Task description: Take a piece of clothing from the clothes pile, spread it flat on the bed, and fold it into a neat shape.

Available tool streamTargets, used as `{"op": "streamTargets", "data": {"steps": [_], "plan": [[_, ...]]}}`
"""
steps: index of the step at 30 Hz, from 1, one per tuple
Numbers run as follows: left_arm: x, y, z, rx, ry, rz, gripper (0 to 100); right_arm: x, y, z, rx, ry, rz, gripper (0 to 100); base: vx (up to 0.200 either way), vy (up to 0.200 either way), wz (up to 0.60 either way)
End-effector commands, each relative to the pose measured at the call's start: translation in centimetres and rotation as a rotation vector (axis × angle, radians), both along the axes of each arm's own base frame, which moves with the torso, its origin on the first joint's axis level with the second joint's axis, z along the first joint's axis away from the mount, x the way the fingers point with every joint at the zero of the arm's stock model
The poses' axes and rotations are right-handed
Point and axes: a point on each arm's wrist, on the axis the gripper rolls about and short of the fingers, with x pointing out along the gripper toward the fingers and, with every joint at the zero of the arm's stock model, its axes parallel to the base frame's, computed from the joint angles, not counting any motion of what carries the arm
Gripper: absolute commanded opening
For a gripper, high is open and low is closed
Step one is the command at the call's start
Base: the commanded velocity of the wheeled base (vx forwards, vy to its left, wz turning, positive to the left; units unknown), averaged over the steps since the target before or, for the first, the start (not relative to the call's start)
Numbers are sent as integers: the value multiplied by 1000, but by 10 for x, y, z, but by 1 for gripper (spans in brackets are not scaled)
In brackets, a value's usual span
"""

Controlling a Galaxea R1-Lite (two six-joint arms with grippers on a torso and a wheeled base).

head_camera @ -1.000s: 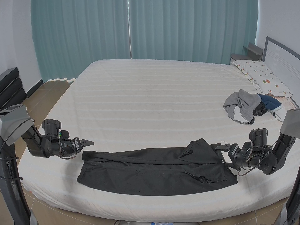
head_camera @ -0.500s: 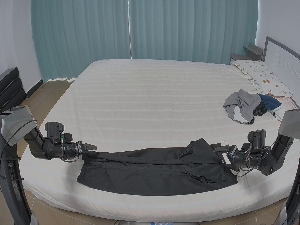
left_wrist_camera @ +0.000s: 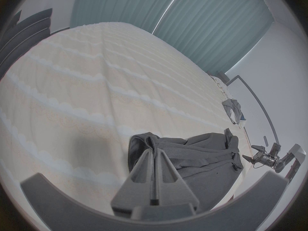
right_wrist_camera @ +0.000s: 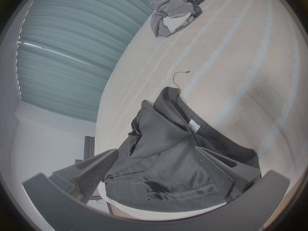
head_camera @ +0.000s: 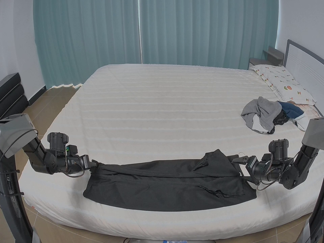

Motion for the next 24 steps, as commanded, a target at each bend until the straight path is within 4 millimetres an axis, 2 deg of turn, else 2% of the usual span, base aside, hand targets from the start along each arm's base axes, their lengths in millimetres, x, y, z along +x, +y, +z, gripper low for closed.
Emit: {"op": "streamTargets", "data": {"steps": [1,4,5,9,14,21,24], "plan": [[-4,2,15,4,-34,11,0,-2,1,9,4,-20,4,100,0,0,0],[-5,2,18,3,-39,13,0,-2,2,11,5,-27,7,100,0,0,0],[-8,1,27,-7,-58,7,0,-2,7,15,-2,-31,6,100,0,0,0],[-10,1,26,-14,-112,-5,0,1,20,17,-38,13,-29,100,0,0,0],[-11,1,27,-55,-190,18,0,6,26,22,-10,34,-56,100,0,0,0],[-6,1,36,-149,-248,85,0,14,27,19,-20,74,-87,100,0,0,0],[-6,1,36,-151,-256,85,0,18,33,11,-24,87,-84,100,0,0,0]]}}
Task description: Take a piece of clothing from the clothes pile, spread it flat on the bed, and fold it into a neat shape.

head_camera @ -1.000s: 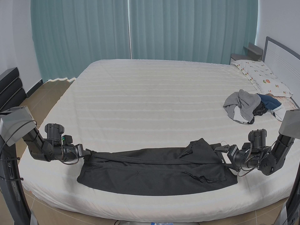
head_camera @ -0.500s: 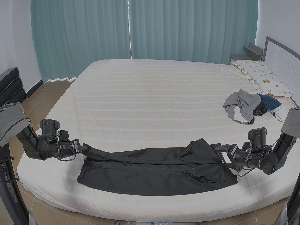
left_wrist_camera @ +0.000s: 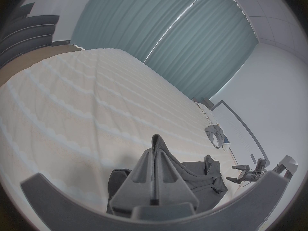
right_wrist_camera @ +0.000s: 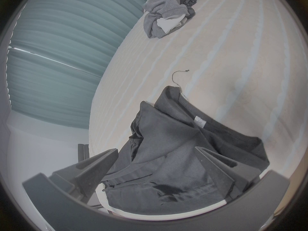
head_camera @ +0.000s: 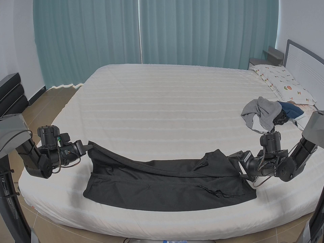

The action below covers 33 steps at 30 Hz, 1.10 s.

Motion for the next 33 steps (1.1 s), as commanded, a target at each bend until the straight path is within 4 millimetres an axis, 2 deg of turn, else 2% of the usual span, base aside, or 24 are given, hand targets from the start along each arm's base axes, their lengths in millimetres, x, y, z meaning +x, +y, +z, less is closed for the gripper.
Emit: {"op": "streamTargets", "data": {"steps": [1,4,5,8,19,23,29,33], "plan": [[0,0,-1,-4,1,1,0,10,8,-9,3,8,-5,100,0,0,0],[0,-1,-1,-5,2,0,0,18,13,-16,9,23,-33,100,0,0,0],[0,-1,-1,-5,2,-1,0,19,24,-21,0,28,-25,100,0,0,0],[0,-2,-1,-6,3,-2,0,24,30,-26,-30,26,-35,100,0,0,0],[1,-2,-1,-17,1,5,0,20,30,-32,-60,44,-57,100,0,0,0],[0,-2,-1,-18,3,5,0,25,30,-37,-59,43,-62,100,0,0,0],[0,-2,-1,-18,3,5,0,36,28,-34,-49,15,-76,100,0,0,0],[0,-2,-1,-18,3,5,0,38,29,-42,-59,29,-79,100,0,0,0]]}}
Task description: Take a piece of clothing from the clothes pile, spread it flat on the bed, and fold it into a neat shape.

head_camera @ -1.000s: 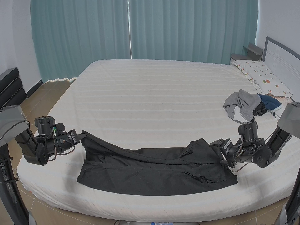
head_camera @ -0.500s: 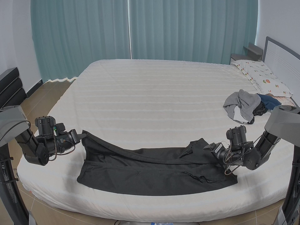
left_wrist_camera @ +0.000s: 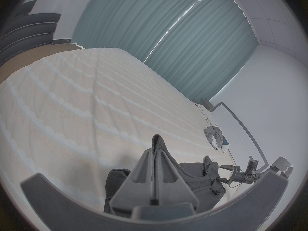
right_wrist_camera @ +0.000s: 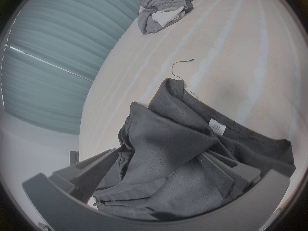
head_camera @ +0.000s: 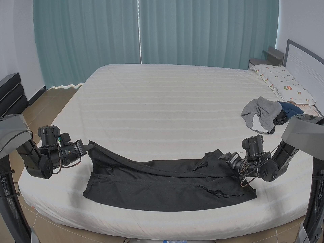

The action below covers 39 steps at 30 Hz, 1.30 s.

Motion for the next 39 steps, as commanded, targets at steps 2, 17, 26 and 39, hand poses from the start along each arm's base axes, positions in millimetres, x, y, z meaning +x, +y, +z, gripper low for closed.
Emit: {"op": "streamTargets", "data": {"steps": [2,17,26,39], "plan": [[0,0,-1,0,2,0,0,3,0,-9,-10,15,-7,100,0,0,0],[0,0,-1,-1,5,0,0,1,1,-13,-41,26,-23,100,0,0,0],[0,0,0,0,-1,0,0,0,-2,-9,-47,18,-31,0,0,0,0],[2,1,0,5,-5,8,0,5,-4,8,-22,-47,-45,0,0,0,0]]}}
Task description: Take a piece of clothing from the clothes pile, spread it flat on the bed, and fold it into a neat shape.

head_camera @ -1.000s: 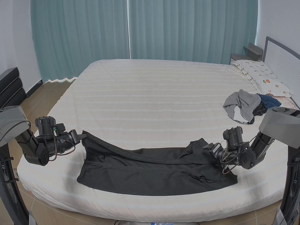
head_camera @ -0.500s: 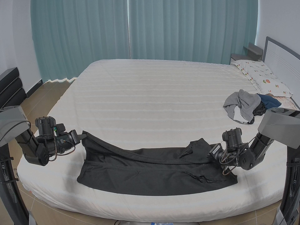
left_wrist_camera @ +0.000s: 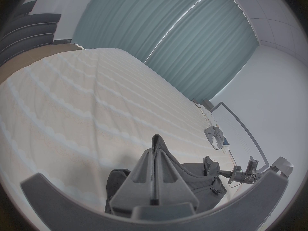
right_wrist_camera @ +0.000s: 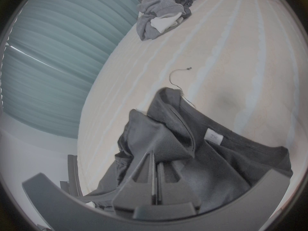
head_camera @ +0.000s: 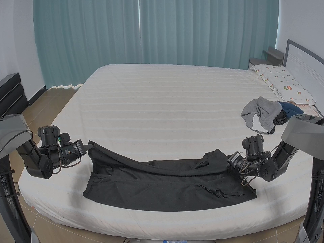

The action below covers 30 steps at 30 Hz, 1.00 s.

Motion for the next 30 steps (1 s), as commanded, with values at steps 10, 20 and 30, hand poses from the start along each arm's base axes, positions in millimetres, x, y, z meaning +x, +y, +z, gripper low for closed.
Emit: {"op": "streamTargets", "data": {"steps": [10,20,30], "plan": [[7,1,-2,-22,-73,31,0,16,-11,35,86,-283,-73,0,0,0,0],[17,1,-18,-62,-187,99,0,11,-21,30,100,-372,-79,0,0,0,0],[3,9,-29,15,-157,55,0,-24,-26,14,11,-254,42,0,0,0,0]]}}
